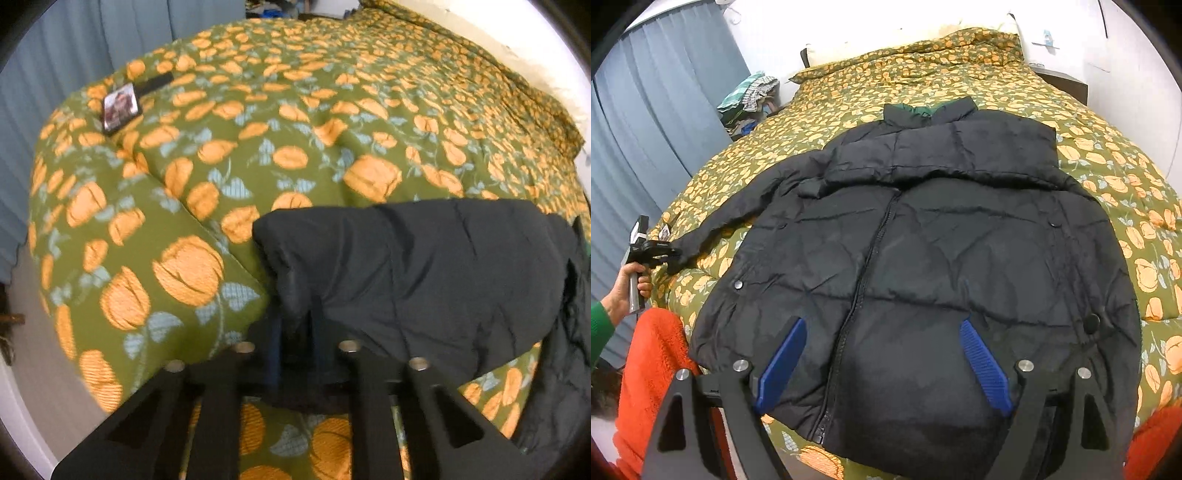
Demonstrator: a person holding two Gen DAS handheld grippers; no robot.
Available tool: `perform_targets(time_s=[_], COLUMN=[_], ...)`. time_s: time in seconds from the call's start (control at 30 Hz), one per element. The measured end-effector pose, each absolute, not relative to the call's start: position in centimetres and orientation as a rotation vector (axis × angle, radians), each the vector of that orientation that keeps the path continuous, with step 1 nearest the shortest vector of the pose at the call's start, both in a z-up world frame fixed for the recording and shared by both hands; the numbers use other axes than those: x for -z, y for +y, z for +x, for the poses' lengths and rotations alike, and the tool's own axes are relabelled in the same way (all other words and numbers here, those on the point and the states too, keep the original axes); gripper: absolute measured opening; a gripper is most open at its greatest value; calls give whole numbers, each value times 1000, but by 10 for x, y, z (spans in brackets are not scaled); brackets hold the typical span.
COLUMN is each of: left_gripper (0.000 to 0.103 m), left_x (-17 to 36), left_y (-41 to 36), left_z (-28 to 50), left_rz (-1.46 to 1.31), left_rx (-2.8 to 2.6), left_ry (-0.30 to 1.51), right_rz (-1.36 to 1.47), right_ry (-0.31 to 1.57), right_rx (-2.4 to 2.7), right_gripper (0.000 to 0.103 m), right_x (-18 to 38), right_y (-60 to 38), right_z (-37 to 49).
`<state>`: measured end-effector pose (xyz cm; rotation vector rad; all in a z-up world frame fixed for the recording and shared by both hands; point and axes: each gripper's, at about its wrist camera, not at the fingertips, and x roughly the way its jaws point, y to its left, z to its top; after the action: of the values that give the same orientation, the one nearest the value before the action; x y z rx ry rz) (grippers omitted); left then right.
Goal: Fold large clothes
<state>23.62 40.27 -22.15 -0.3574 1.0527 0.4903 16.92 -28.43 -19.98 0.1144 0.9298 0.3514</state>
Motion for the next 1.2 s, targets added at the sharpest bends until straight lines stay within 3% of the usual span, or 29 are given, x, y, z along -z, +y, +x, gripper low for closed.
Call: perform_targets(time_s=[0.27,0.43,0.6,0.83,1.2], left_gripper=[6,6,6,6,6], left_x=[105,22,-14,34,169], left_y=[360,271,160,18,-97], left_z=[245,260,269,282,276], left_rz=[-269,-189,-85,27,93], left_rx=[-407,-184,73,327,382], left_ry=[851,722,663,720,913], right_rz=[178,205,239,280,327], right_ry=[896,857,830,788,771], right_rx=[-344,-346,-327,-287,-226], right_gripper=[87,87,87,87,87], right_x=[201,200,199,197,204], right_y=[-297,-306,-317,-338,-364], right_z=[163,159,160,158,156])
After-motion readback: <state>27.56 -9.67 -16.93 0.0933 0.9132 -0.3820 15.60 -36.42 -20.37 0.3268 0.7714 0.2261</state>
